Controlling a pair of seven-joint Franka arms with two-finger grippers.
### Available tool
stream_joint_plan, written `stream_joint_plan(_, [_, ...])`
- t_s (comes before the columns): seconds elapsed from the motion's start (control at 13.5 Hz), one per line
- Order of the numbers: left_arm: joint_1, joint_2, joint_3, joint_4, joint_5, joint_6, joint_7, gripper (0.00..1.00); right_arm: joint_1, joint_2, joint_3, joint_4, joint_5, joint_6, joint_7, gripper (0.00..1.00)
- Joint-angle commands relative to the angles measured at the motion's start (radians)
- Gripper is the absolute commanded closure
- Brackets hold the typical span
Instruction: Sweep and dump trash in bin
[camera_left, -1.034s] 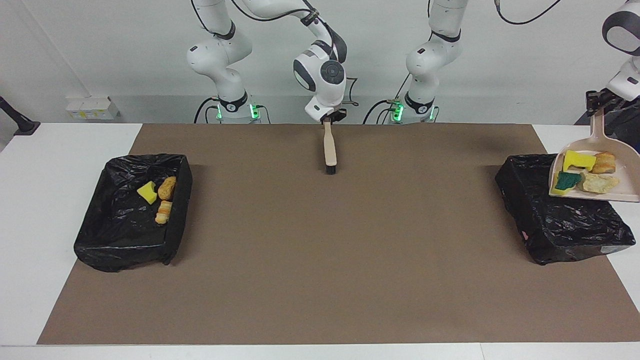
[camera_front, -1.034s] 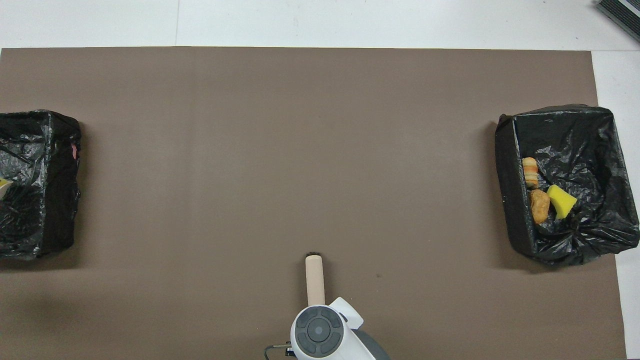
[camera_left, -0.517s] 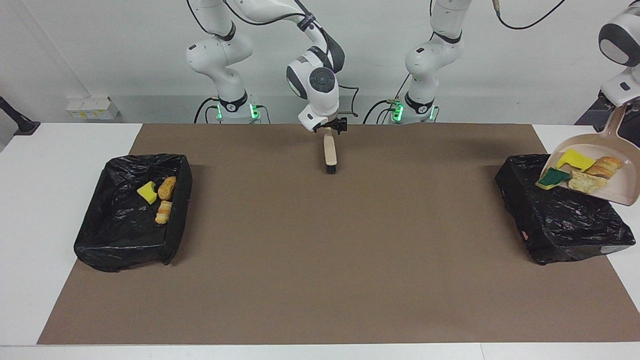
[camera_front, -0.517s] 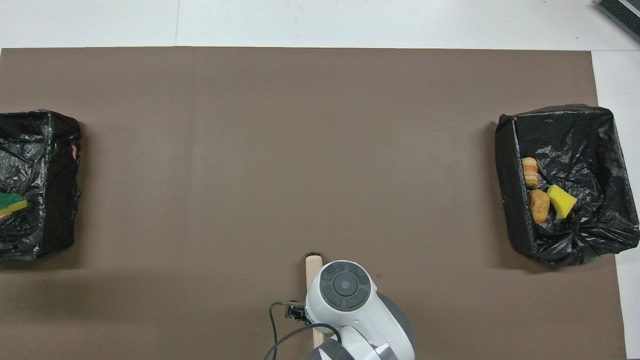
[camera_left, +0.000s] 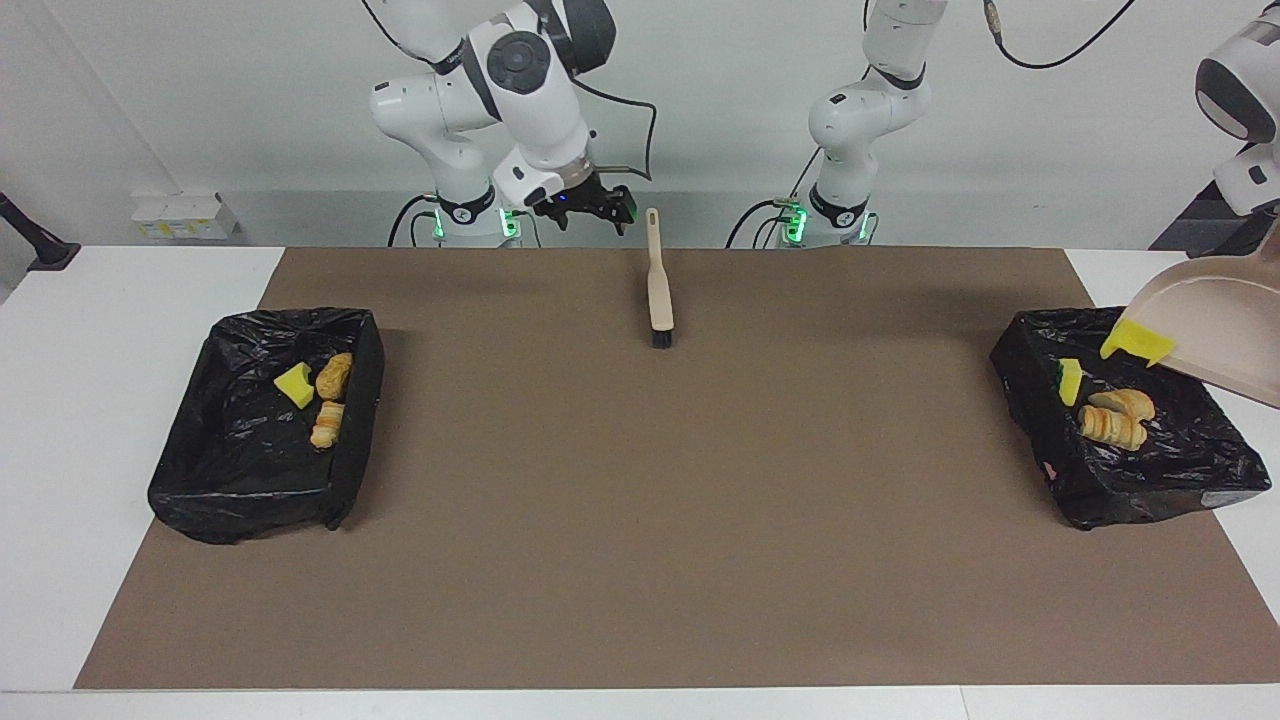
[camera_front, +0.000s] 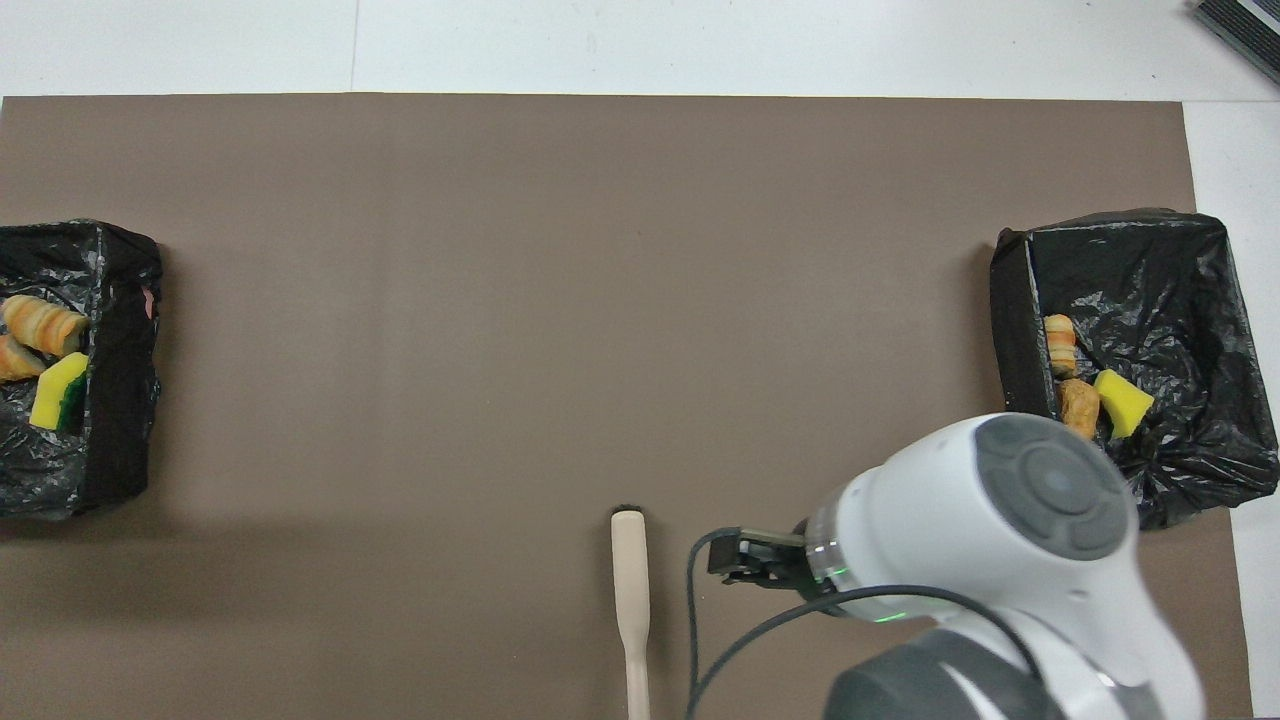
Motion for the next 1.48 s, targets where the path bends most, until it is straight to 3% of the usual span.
stream_joint_plan(0.0, [-0.048,0.025,0.01,0.058,0.049,-0.027,0.016,1.0,-0.099,0.008,0.01,0.102,-0.077,-0.093,-0.047,0.0])
stream_joint_plan(0.37, [-0.097,0.028,0.01,0.063,0.101,-0.023,0.018,1.0,-0.21,0.055,0.011,0.258,-0.149,-0.142,-0.066,0.0])
stream_joint_plan(0.74, [-0.134,0.05,0.009,0.147,0.078,-0.059,0.029,1.0,-0.248,0.12,0.013,0.377,-0.266,-0.176,-0.143,0.0])
stream_joint_plan(0.89, [-0.134,0.042,0.009,0.181,-0.051,-0.087,0.029,1.0,-0.256,0.124,0.011,0.377,-0.274,-0.175,-0.164,0.0])
stream_joint_plan(1.03, [-0.133,0.027,0.013,0.19,-0.295,-0.165,-0.008,1.0,-0.267,0.124,0.011,0.385,-0.287,-0.173,-0.176,0.0])
stream_joint_plan(1.4, [-0.183,-0.025,0.0,0.137,-0.61,-0.246,-0.428,1.0,-0.305,0.124,0.011,0.385,-0.267,-0.149,-0.19,0.0])
